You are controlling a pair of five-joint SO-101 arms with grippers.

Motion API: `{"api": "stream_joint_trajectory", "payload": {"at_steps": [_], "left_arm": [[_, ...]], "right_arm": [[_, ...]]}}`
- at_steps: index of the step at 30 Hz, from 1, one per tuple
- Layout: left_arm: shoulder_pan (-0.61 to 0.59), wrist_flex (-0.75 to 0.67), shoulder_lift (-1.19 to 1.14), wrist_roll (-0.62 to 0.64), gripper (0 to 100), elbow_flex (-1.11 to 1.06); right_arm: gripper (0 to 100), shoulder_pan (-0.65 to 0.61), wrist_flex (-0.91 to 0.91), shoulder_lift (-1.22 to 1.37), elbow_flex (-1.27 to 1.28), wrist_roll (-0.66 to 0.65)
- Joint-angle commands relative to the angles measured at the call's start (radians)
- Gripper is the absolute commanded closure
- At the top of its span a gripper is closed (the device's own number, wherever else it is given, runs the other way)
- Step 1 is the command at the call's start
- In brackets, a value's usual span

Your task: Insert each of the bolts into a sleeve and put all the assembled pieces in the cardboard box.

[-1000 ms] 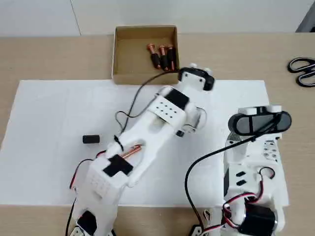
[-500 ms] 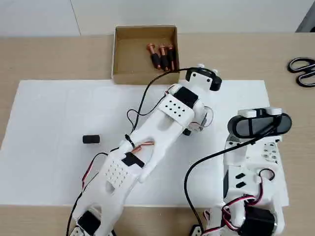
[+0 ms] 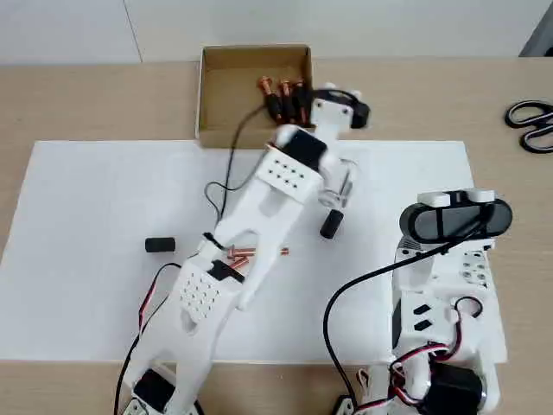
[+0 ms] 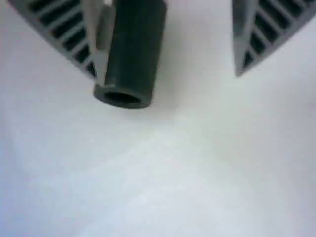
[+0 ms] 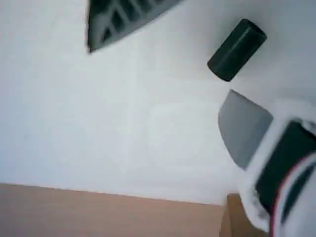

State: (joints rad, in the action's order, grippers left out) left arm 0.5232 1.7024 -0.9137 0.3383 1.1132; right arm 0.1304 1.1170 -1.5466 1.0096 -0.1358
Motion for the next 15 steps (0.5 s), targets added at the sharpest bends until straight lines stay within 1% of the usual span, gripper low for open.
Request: {"api": "stream_joint_trajectory", "payload": {"at_steps": [1, 4, 6, 8, 11, 13, 15], "left_arm": [[-0.021, 0.054, 0.018, 0.003, 84, 0.15], [-0.046, 0.054, 0.08, 0.003, 84, 0.166], [-0.089, 0.052, 0.152, 0.006, 85, 0.154], [-0.153, 0.052, 0.224, 0.006, 89, 0.134], [-0.265, 0.052, 0.333, 0.002, 100, 0.082], [-0.319, 0.052, 0.397, 0.003, 99, -0.013], [-0.348, 0.052, 0.463, 0.003, 99, -0.139]], "right_arm": [[85.4, 0.008, -0.013, -0.002, -0.003, -0.006], [85.4, 0.008, -0.013, -0.002, -0.003, -0.006], [85.4, 0.004, -0.013, -0.001, -0.002, -0.006], [85.4, -0.005, -0.027, 0.001, 0.023, -0.006], [85.4, -0.079, -0.067, 0.001, 0.104, -0.008], [85.4, -0.143, -0.101, 0.001, 0.138, -0.008], [85.4, -0.209, -0.147, 0.002, 0.161, -0.003]]}}
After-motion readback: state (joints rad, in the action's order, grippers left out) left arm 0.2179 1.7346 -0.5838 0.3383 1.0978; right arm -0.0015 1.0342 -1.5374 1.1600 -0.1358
